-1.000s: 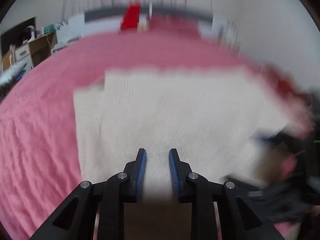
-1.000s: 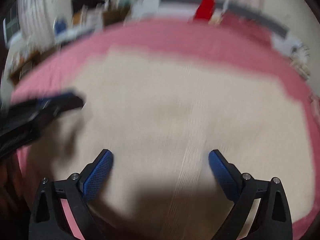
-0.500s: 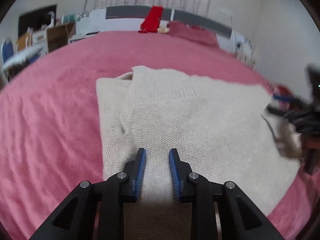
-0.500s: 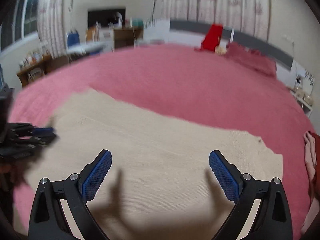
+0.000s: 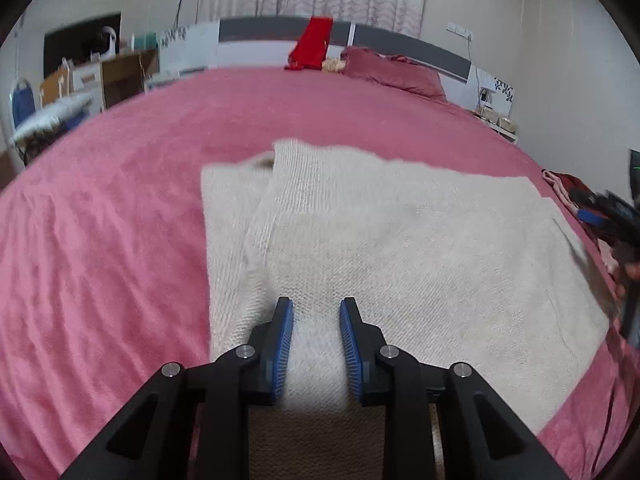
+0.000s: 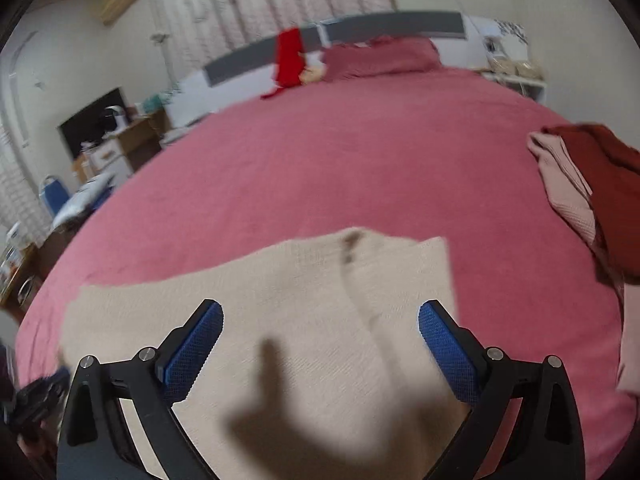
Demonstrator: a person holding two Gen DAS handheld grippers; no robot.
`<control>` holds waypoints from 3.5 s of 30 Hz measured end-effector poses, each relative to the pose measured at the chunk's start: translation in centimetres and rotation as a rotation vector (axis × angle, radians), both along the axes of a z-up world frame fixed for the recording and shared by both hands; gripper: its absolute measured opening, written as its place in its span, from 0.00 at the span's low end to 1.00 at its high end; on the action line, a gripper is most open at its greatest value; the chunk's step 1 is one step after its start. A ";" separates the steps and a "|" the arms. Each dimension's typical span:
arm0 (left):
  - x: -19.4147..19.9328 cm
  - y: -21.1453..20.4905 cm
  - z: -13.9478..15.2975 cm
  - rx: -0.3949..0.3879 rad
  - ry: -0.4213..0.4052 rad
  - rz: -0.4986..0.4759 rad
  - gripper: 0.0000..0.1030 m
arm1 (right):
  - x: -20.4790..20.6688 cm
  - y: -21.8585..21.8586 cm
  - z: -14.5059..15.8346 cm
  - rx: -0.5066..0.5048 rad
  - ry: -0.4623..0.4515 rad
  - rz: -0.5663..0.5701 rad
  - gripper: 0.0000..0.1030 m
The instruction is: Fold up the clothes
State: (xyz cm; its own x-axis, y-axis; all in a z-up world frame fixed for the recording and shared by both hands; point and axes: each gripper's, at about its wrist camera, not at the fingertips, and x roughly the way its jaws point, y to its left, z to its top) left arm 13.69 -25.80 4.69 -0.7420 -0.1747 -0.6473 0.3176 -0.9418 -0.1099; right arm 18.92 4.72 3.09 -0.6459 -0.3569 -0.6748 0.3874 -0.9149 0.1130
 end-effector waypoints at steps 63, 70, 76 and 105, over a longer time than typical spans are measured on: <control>-8.8 -3.4 -0.6 -0.035 -0.108 0.132 0.29 | -8.6 -2.0 -0.9 0.170 -0.032 -0.153 1.00; -8.6 -2.9 -0.5 -0.035 -0.105 0.147 0.29 | -5.3 -11.4 3.3 -0.005 0.043 0.190 1.00; -7.3 -4.0 -0.6 0.035 -0.089 0.203 0.27 | -5.0 -22.1 0.7 0.118 0.014 0.487 0.99; -7.3 -4.0 -0.9 0.049 -0.076 0.209 0.27 | -11.2 -3.8 -2.8 0.039 -0.116 0.173 0.99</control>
State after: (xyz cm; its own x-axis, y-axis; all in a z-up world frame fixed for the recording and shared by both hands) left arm 6.39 -29.76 3.84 -0.6415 -0.2869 -0.7114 0.5147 -0.8486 -0.1219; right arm 7.74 0.92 0.31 -0.4945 -0.4282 -0.7564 0.5259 -0.8403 0.1319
